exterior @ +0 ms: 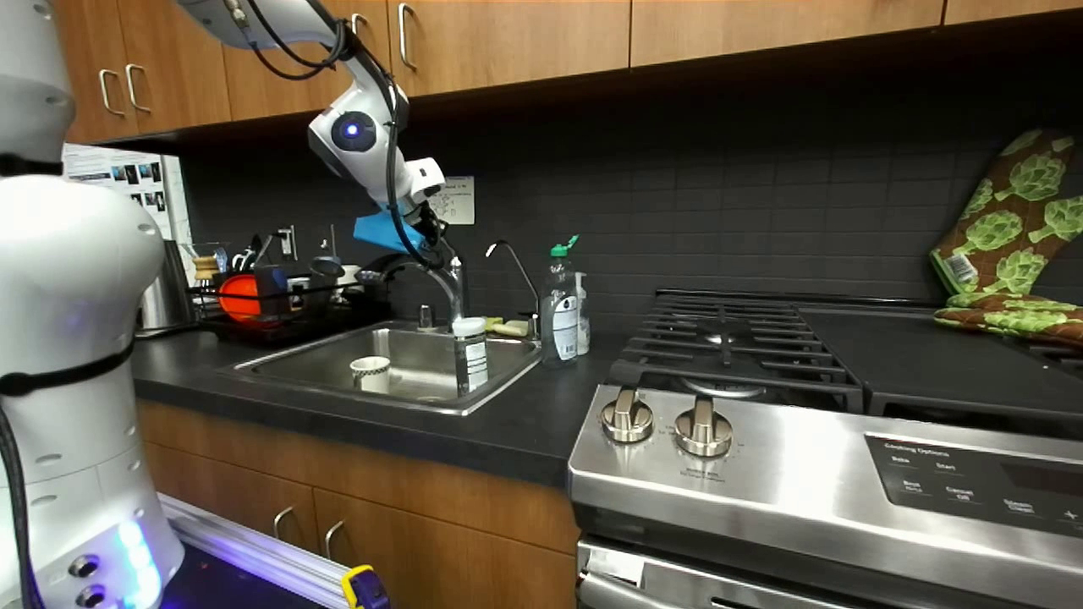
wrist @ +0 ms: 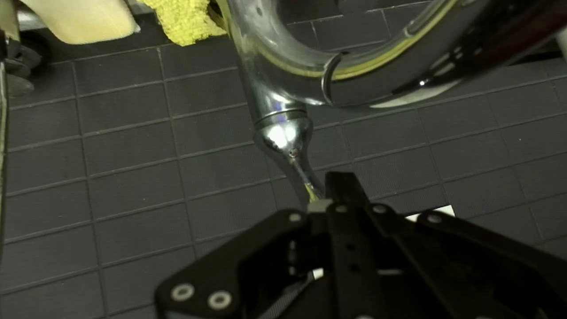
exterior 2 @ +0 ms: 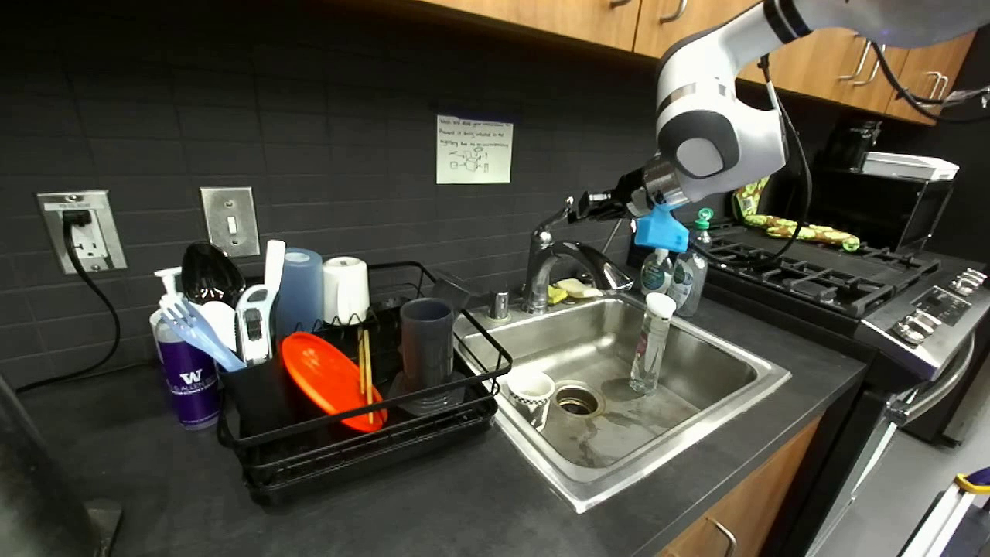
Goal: Open the tap
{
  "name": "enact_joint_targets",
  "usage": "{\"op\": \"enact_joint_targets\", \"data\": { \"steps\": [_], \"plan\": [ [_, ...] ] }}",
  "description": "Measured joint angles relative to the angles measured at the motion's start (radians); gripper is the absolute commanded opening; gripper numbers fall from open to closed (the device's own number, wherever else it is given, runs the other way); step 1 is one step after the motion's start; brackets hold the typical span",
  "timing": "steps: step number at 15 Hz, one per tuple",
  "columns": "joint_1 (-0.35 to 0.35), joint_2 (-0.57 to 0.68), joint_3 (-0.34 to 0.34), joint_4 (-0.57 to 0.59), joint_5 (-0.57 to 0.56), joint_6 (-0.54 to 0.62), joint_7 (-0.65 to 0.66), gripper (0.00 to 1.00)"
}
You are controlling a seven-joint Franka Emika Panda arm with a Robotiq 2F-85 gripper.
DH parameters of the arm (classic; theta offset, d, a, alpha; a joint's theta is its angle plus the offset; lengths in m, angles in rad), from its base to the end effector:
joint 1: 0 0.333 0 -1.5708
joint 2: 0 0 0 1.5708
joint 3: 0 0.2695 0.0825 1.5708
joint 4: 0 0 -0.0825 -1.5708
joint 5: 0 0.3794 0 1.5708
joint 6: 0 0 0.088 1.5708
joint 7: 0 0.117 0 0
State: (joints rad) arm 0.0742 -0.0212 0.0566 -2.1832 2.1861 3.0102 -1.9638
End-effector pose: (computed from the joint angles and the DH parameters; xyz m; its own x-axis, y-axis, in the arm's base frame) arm 0.5237 0.0097 0.3557 0.5257 -0.1549 0.8365 0.1067 -0.9635 -0.2455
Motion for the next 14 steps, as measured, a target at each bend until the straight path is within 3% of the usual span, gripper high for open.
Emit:
{"op": "enact_joint_targets", "data": {
  "steps": [14],
  "plan": [
    [0.0, 0.043, 0.007, 0.062, 0.028, 0.06, -0.008, 0.0]
  ]
}}
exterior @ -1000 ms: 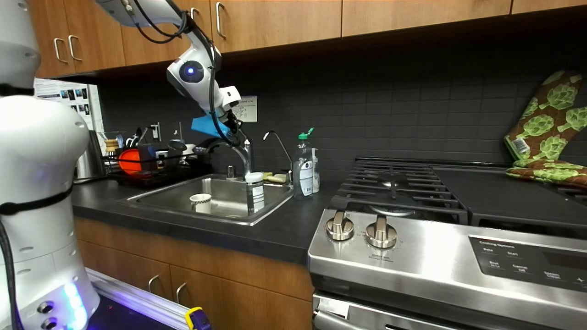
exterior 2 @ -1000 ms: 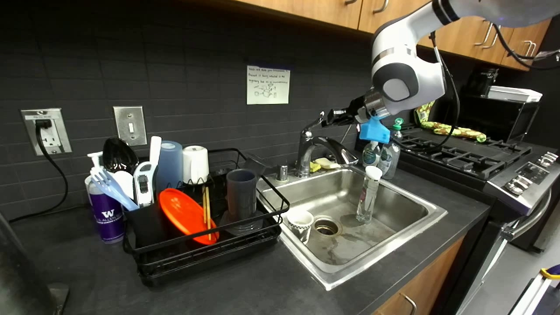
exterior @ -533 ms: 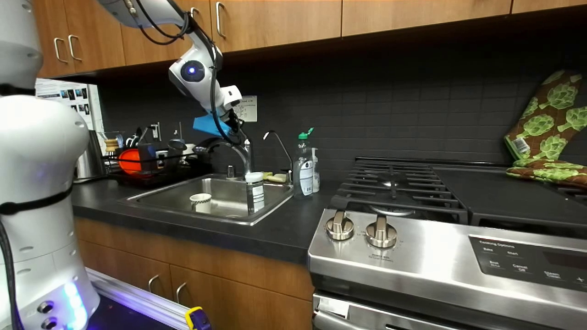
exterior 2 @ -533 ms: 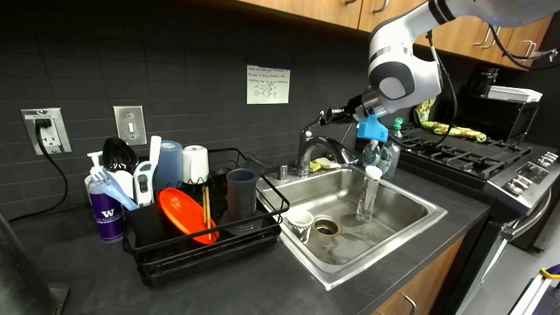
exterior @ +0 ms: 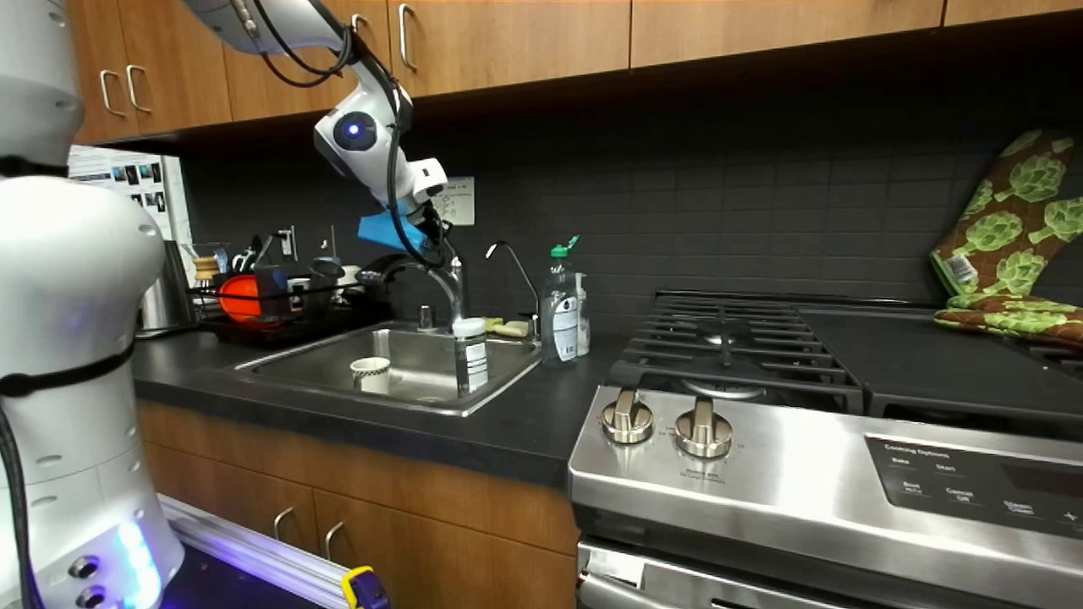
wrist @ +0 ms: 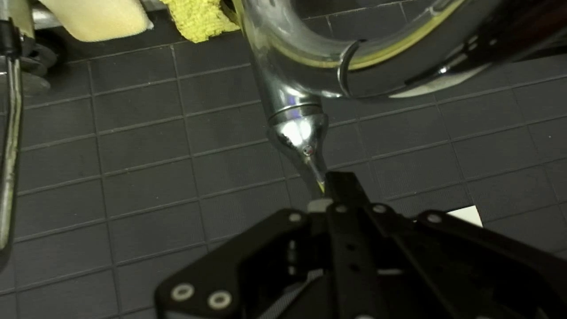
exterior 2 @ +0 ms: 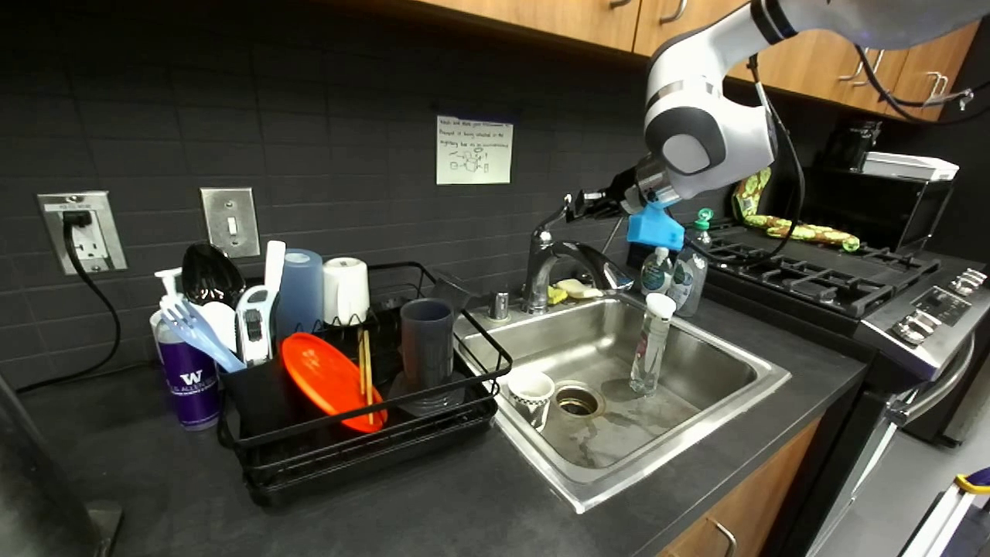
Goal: Open the tap
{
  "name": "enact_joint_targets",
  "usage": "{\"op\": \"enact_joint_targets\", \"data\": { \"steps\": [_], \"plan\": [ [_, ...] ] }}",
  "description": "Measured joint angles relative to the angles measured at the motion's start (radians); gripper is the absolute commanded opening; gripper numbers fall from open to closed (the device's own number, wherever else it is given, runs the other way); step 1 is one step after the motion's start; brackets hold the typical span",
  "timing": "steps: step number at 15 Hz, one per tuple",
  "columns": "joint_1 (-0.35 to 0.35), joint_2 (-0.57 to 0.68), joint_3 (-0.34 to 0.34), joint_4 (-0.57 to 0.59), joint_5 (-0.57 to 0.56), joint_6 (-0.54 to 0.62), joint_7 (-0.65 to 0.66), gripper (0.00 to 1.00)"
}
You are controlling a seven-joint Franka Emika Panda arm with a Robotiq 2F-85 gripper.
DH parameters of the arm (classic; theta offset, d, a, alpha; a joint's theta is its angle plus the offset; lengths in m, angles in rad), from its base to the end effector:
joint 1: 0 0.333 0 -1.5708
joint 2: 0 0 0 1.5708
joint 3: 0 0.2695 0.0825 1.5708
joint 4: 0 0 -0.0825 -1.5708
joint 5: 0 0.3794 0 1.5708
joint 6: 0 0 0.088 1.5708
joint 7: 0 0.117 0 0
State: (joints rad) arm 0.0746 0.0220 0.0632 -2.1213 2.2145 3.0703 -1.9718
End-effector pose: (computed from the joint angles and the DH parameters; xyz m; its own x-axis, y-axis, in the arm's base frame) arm 0.5333 0.0098 0.3577 0.5306 -0.1710 0.8302 0.0594 -0.9695 -0.2377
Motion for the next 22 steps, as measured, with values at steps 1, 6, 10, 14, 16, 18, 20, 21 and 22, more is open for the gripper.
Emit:
{"op": "enact_joint_targets", "data": {
  "steps": [1, 6, 10, 14, 16, 18, 20, 21, 22],
  "plan": [
    [0.0, 0.001, 0.0, 0.002, 0.008, 0.003, -0.005, 0.0],
    [0.0, 0.001, 0.0, 0.011, 0.047, 0.007, -0.037, 0.0],
    [-0.001, 0.001, -0.001, 0.014, 0.076, 0.007, -0.066, 0.0],
    [-0.002, 0.001, -0.003, 0.021, 0.133, 0.008, -0.123, 0.0],
    [-0.002, 0.001, -0.004, 0.025, 0.164, 0.01, -0.157, 0.0],
    [-0.002, 0.001, -0.006, 0.03, 0.194, 0.013, -0.192, 0.0],
    [-0.002, 0.001, -0.007, 0.035, 0.224, 0.017, -0.227, 0.0],
    [-0.002, 0.001, -0.007, 0.038, 0.237, 0.019, -0.242, 0.0],
    [-0.002, 0.001, -0.007, 0.04, 0.248, 0.021, -0.256, 0.0]
  ]
}}
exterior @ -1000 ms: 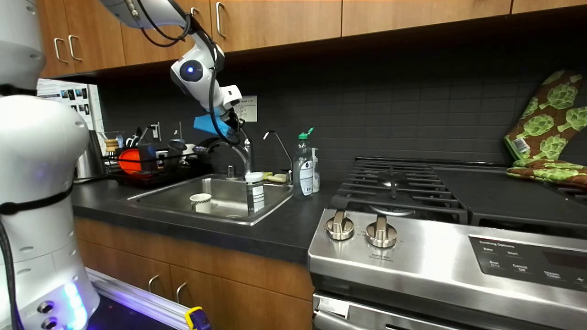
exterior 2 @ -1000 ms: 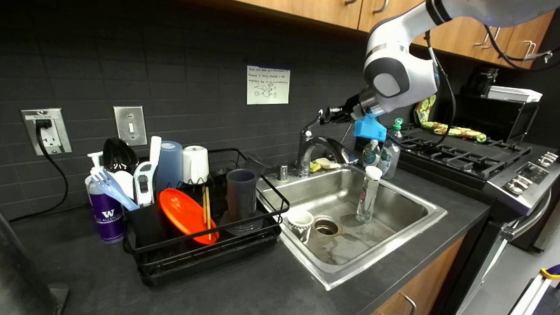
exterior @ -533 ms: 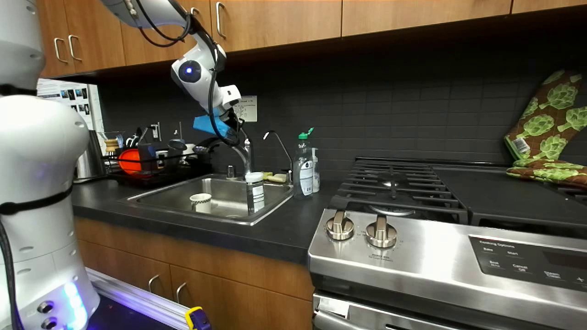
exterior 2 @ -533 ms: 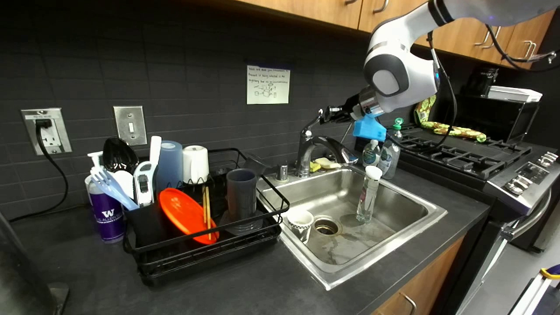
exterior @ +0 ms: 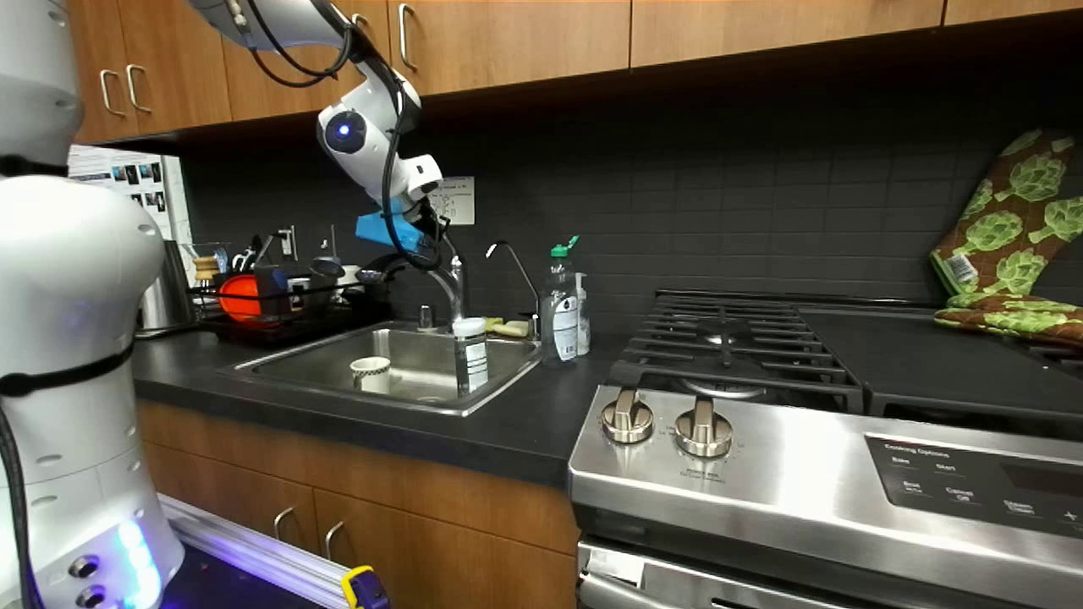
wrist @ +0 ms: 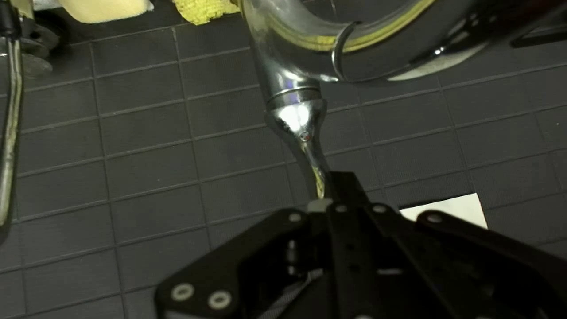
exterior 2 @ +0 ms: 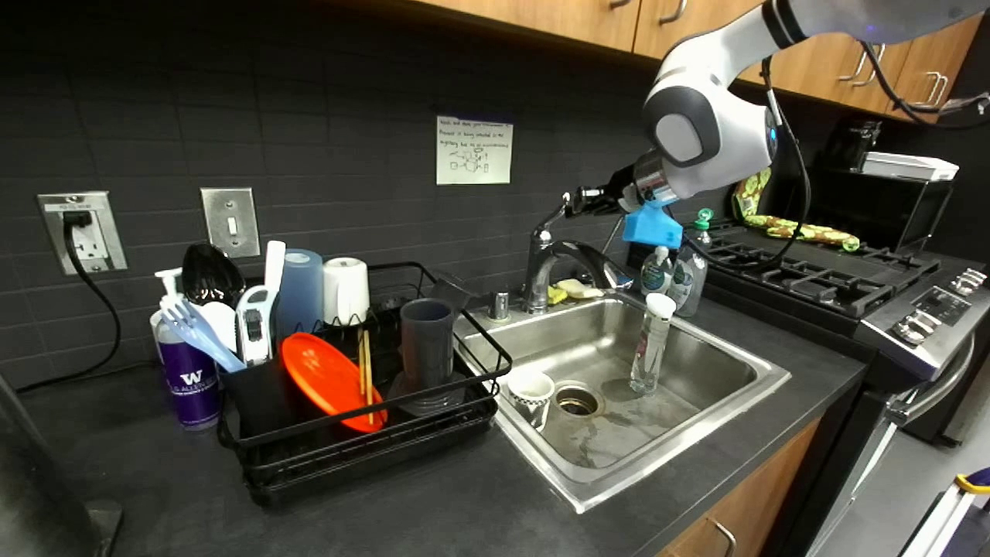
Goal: Open the tap
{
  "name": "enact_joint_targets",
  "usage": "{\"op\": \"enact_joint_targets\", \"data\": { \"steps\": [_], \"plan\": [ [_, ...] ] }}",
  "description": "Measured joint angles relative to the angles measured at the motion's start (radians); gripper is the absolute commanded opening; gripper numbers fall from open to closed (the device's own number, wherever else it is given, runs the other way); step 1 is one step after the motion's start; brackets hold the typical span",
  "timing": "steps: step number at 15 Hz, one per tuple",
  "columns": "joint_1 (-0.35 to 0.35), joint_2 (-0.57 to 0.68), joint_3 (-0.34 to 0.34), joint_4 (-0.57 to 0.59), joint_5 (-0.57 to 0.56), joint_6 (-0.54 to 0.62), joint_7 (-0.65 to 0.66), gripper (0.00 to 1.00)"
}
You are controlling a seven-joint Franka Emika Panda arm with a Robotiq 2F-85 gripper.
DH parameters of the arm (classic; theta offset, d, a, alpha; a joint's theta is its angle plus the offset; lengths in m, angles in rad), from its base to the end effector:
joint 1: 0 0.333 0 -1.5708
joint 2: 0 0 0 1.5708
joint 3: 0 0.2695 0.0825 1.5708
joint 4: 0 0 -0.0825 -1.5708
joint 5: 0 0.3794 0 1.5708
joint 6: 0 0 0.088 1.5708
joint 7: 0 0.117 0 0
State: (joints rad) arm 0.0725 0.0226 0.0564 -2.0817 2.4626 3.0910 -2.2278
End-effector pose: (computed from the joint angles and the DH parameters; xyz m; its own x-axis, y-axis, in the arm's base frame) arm 0.5314 0.0169 0.3620 0.4939 -0.1722 0.8523 0.0422 -0.9743 -0.2212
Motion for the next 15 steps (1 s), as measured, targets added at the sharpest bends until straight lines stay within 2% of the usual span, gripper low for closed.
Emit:
{"op": "enact_joint_targets", "data": {
  "steps": [15],
  "plan": [
    [-0.001, -0.003, -0.014, 0.064, 0.135, 0.007, -0.185, 0.0]
  ]
}}
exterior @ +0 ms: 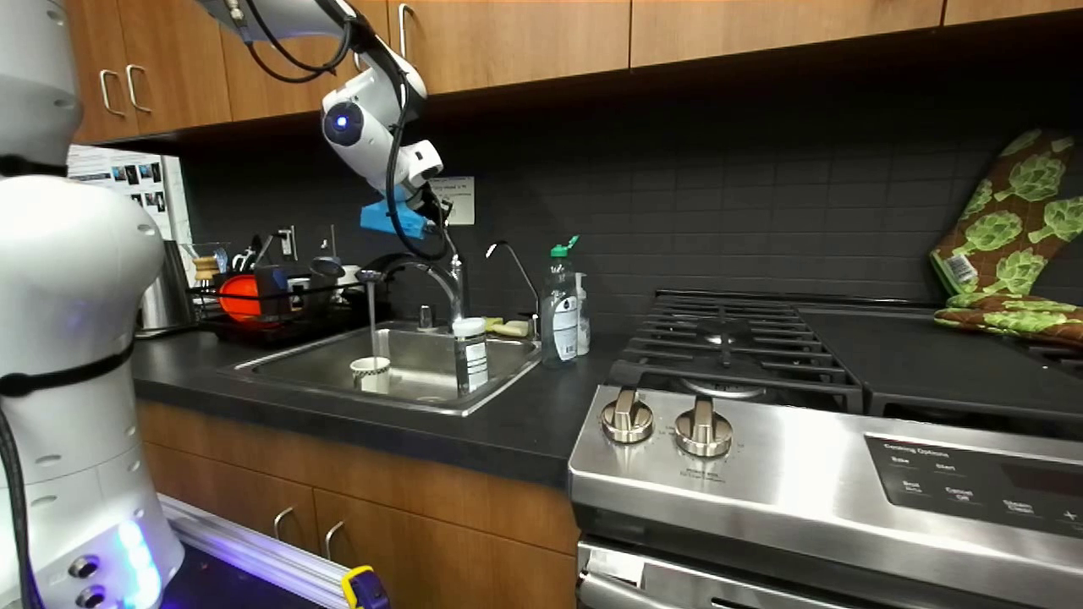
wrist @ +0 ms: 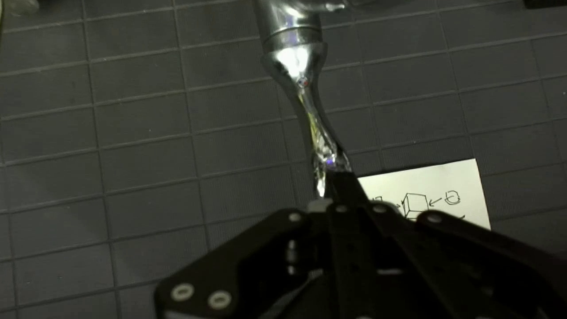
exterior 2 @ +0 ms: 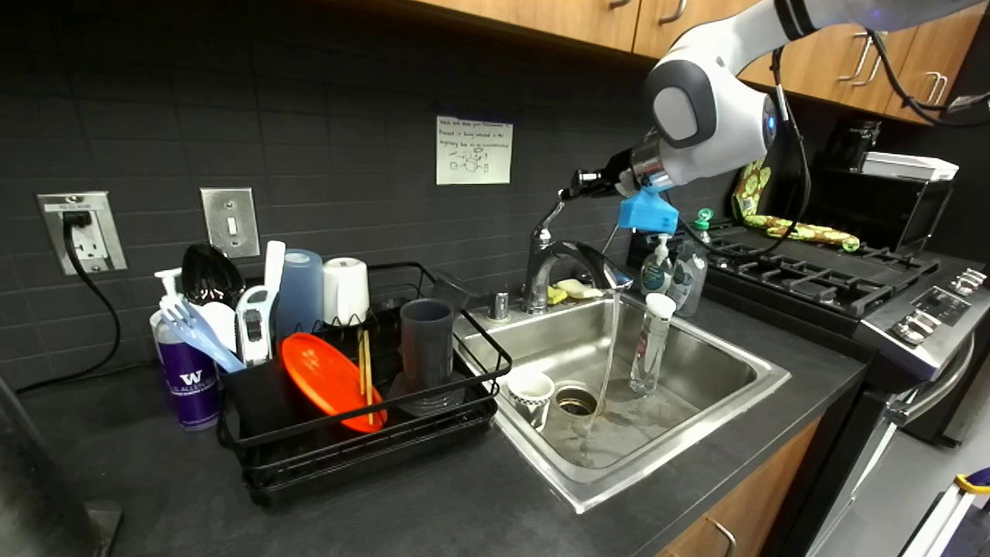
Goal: Open the tap
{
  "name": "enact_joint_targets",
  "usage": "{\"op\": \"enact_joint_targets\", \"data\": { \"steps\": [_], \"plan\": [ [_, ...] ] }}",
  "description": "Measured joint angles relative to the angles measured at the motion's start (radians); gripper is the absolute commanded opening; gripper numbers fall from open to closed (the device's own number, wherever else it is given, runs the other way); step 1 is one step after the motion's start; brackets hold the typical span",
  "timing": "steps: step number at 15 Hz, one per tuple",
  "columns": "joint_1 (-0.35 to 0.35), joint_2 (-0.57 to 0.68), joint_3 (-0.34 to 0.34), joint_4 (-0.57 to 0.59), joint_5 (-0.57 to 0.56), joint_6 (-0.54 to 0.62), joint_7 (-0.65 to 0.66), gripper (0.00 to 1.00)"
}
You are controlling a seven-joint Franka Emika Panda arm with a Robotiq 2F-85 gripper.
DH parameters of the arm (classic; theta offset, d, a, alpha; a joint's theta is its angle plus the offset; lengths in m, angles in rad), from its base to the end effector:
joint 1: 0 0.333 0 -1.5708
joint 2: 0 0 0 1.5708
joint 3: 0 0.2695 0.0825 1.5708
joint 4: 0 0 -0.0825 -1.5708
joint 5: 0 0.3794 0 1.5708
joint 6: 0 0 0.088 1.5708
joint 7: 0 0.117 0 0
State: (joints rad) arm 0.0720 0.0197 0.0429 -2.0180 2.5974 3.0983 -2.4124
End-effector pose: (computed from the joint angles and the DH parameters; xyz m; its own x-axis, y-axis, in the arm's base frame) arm 0.5410 0.0192 0.3861 0.4318 -0.1365 0.8916 0.0562 -0.9825 -0.1776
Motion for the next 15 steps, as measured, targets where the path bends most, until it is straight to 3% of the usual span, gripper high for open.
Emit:
{"op": "enact_joint_targets", "data": {
  "steps": [7, 15],
  "plan": [
    [0.001, -0.002, 0.009, 0.004, -0.005, 0.025, 0.006, 0.0],
    [0.032, -0.008, 0.075, -0.078, -0.058, 0.158, 0.084, 0.0]
  ]
}}
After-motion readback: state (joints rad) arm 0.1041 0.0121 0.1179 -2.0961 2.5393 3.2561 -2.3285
